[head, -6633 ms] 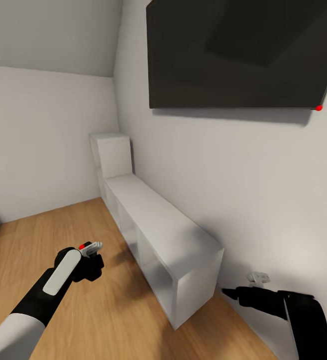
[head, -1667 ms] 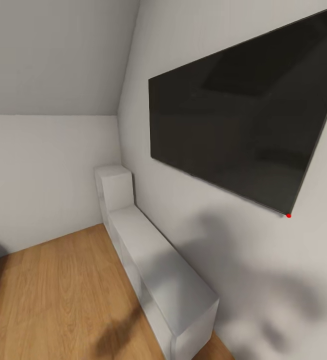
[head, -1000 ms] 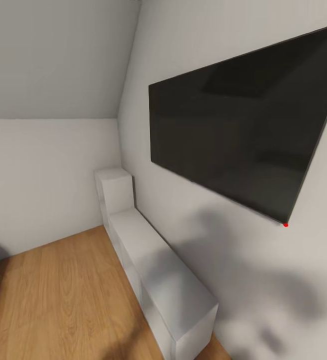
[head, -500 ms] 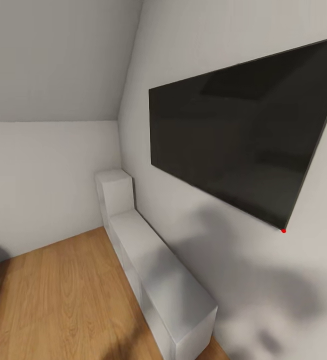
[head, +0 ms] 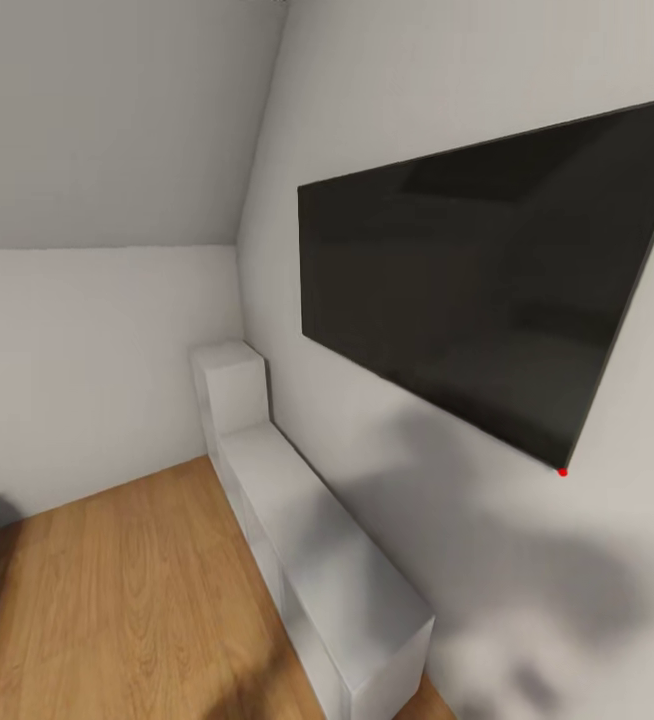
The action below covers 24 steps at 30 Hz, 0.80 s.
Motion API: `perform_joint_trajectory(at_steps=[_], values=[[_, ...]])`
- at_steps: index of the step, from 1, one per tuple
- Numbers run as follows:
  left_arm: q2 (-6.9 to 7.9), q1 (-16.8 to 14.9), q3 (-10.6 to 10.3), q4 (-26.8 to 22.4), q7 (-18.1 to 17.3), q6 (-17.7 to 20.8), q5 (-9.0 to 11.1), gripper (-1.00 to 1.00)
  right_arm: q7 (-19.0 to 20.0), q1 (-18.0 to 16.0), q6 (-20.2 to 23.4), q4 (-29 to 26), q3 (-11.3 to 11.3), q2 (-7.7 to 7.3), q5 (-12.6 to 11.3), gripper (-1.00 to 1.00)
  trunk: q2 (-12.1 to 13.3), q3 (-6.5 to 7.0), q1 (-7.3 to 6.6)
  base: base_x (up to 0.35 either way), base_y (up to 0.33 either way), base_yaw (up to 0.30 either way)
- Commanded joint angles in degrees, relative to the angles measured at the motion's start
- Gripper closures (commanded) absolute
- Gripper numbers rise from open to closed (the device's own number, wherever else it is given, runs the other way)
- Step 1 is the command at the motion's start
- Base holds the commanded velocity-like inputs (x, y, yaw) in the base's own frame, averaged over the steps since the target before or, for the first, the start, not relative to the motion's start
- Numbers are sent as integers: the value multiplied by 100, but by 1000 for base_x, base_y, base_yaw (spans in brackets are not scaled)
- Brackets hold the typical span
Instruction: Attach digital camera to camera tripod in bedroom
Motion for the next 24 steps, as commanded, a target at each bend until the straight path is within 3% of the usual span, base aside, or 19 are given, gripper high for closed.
perform_joint_trajectory(at_steps=[1, 11, 24], values=[[-13, -5, -45, -5, 17, 26, 27, 100, 12, 25, -5, 12, -49, -4, 46, -100, 38, 12, -23, 0, 0, 0], [-59, -4, -17, 6, 17, 25, 45, 100, 7, 383, -76, 13, -51, -14, 46, -100, 439, 192, -242, 0, 0, 0], [-62, -6, -11, 17, 17, 25, 54, 100, 6, 422, -92, 13, -56, -22, 46, -100, 960, 425, -528, 0, 0, 0]])
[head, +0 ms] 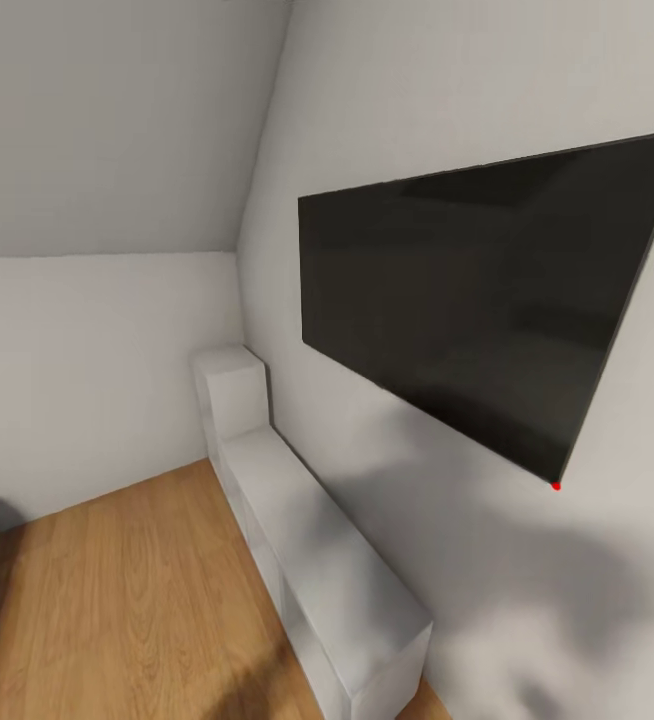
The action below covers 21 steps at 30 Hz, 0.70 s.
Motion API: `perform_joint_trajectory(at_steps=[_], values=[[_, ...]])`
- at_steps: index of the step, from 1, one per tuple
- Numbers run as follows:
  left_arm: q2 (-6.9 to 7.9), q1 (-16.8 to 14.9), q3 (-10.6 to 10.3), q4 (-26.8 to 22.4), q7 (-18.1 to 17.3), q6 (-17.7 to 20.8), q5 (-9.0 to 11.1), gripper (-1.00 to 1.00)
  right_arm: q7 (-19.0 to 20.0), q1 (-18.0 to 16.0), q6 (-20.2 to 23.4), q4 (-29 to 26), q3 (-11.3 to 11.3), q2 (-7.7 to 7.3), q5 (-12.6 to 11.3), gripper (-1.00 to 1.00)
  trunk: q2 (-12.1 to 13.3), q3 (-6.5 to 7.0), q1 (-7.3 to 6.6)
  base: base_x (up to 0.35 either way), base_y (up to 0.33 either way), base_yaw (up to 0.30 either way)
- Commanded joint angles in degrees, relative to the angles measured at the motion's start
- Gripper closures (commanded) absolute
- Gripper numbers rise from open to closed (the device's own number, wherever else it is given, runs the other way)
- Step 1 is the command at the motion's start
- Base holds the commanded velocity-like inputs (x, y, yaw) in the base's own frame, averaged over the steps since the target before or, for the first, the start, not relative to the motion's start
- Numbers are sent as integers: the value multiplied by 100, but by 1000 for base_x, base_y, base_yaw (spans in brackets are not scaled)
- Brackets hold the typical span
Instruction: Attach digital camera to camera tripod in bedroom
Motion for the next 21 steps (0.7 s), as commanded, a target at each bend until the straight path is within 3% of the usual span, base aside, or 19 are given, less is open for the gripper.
perform_joint_trajectory(at_steps=[1, 21], values=[[0, -5, -51, -1, 15, 25, 27, 100, 9, -8, -16, 13, -49, -4, 45, -100, 37, 12, -22, 0, 0, 0], [0, 0, -56, -2, 15, 25, 21, 100, 9, -7, -153, -2, -67, 0, 55, -100, 839, 371, -462, 0, 0, 0]])
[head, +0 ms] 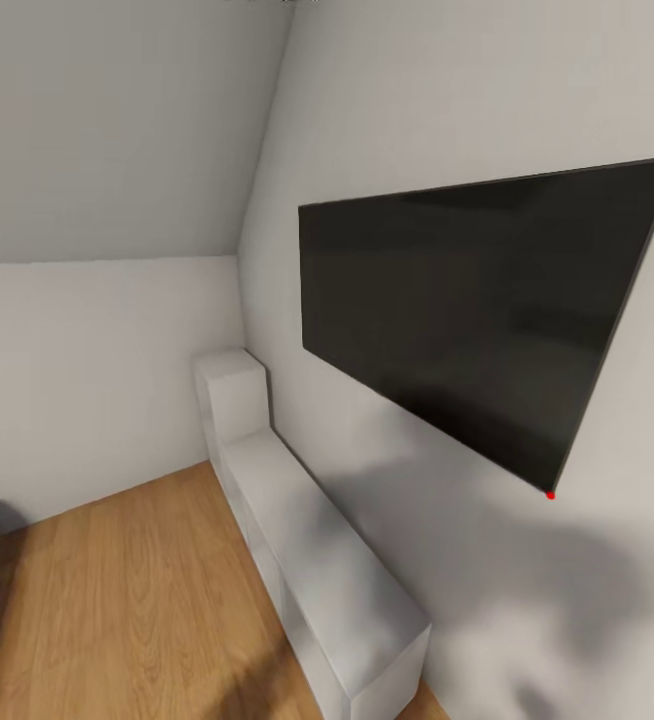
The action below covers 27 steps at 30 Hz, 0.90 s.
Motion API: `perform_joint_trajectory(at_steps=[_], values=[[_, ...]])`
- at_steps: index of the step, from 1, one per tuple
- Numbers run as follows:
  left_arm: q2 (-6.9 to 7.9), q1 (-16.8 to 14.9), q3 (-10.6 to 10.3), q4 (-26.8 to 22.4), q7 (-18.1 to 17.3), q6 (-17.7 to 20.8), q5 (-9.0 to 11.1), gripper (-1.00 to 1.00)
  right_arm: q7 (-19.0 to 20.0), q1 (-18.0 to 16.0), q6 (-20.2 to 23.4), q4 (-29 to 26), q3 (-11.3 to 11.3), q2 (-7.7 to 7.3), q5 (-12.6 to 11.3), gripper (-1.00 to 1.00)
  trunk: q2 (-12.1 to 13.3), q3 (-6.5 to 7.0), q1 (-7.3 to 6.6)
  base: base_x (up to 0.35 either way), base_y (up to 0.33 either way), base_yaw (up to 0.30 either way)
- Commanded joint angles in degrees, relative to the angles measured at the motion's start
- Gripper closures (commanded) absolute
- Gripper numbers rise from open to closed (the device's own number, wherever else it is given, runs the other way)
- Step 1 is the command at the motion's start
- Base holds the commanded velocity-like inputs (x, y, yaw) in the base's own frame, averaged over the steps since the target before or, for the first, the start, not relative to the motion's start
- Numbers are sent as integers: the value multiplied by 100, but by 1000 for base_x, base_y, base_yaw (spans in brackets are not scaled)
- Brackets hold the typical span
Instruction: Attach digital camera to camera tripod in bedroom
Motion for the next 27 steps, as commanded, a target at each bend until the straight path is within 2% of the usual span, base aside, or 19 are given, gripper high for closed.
perform_joint_trajectory(at_steps=[1, 27], values=[[0, -7, -51, -1, 15, 25, 27, 100, 10, -7, -28, 14, -49, -5, 46, -100, 36, 11, -22, 0, 0, 0], [-6, -8, -51, -3, 15, 25, 19, 100, 10, -7, -140, 6, -39, -7, 69, -100, 1079, 478, -593, 0, 0, 0]])
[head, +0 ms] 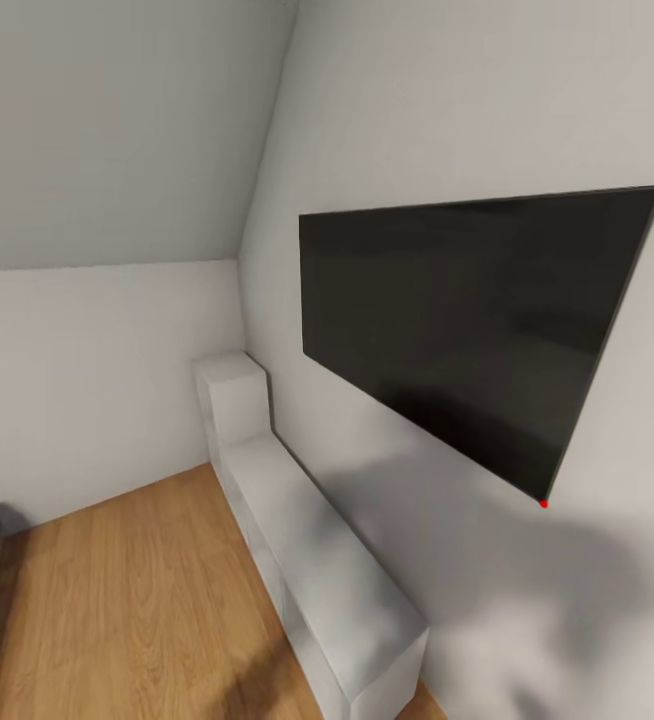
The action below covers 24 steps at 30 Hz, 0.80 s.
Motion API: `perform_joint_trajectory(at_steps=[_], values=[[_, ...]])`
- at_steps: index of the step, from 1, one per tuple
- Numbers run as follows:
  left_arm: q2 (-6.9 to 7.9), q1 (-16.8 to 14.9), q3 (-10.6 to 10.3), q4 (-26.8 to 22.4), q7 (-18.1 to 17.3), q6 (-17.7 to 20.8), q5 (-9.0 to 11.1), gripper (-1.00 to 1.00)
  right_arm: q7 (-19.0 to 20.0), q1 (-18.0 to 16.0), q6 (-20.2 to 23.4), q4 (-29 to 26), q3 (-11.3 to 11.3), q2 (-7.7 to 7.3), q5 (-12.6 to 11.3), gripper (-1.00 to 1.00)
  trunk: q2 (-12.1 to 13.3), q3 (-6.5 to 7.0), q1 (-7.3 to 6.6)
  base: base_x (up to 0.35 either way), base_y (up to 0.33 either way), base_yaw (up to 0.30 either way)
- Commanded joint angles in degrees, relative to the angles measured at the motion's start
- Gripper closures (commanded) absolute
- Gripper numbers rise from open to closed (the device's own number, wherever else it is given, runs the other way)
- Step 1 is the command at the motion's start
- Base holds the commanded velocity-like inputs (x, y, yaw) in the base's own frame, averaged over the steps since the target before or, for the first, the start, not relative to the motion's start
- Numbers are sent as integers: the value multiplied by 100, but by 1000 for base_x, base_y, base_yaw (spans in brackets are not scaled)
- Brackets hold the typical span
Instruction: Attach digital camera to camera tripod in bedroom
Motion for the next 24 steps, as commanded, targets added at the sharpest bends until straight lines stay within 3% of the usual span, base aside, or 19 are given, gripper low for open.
perform_joint_trajectory(at_steps=[1, 24], values=[[0, -5, -51, -1, 15, 25, 27, 100, 11, -7, -36, 15, -49, -4, 44, -100, 34, 10, -21, 0, 0, 0], [-11, -2, -51, 0, 14, -194, 25, 100, 11, -7, -79, 14, -49, -6, 33, -100, 957, 422, -526, 0, 0, 0]])
